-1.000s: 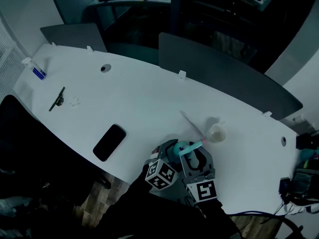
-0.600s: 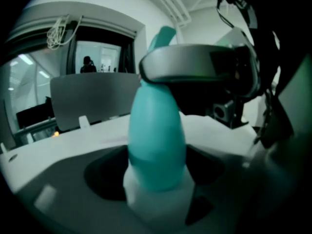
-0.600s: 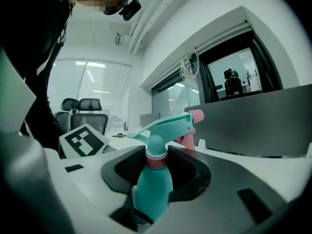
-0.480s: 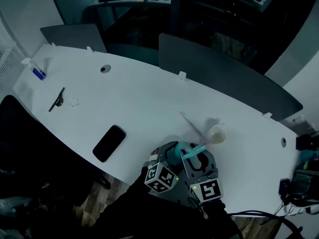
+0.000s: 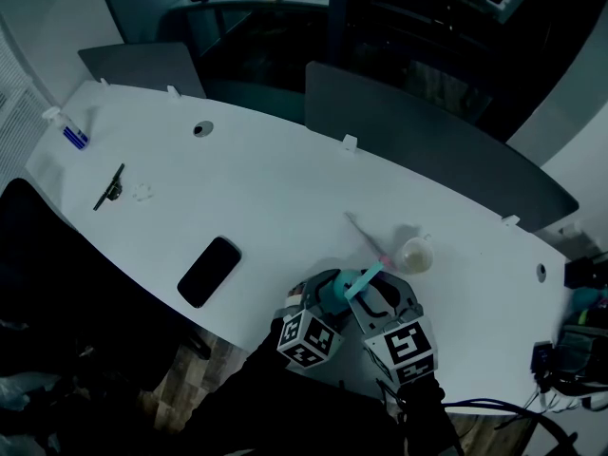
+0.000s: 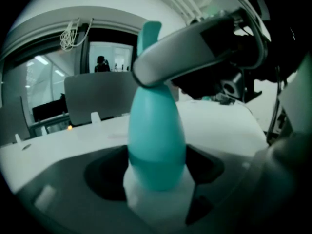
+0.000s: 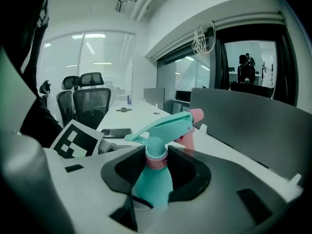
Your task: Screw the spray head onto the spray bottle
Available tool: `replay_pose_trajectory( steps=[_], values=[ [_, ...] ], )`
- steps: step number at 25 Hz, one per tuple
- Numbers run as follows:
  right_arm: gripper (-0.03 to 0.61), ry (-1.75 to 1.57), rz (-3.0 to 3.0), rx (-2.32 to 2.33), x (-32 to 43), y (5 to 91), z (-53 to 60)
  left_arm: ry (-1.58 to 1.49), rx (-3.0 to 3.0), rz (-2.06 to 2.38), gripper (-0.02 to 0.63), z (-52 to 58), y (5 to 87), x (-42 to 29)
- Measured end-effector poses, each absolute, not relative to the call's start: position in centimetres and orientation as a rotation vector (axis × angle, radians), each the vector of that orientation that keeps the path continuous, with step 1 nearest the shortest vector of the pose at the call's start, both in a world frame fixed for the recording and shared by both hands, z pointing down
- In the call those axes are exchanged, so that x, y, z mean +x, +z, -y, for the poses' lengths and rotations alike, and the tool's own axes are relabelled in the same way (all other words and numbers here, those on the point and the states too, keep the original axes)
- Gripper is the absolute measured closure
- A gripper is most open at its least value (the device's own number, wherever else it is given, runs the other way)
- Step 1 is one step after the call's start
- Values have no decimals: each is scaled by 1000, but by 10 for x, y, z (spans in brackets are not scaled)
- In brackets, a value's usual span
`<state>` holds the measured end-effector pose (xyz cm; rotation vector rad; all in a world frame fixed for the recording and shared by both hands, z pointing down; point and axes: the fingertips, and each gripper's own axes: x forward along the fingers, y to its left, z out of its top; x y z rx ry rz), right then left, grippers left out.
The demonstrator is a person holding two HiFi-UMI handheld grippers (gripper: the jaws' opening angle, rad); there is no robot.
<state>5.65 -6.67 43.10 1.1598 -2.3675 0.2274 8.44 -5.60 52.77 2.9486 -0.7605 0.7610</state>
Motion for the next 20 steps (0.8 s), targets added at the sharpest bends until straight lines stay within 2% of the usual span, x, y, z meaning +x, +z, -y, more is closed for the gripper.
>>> replay_pose_trajectory(
  steps=[5, 13, 20],
  values=[
    [430, 287, 2428, 1169, 57, 430, 69, 744, 2961, 731, 242, 56, 528, 84],
    [431, 105, 2495, 1269, 58, 426, 66, 627, 3026, 564, 250, 58, 506, 91],
    [431, 180, 2464, 1290, 59, 427, 65, 659, 2852, 1094, 256, 64, 508, 85]
  ],
)
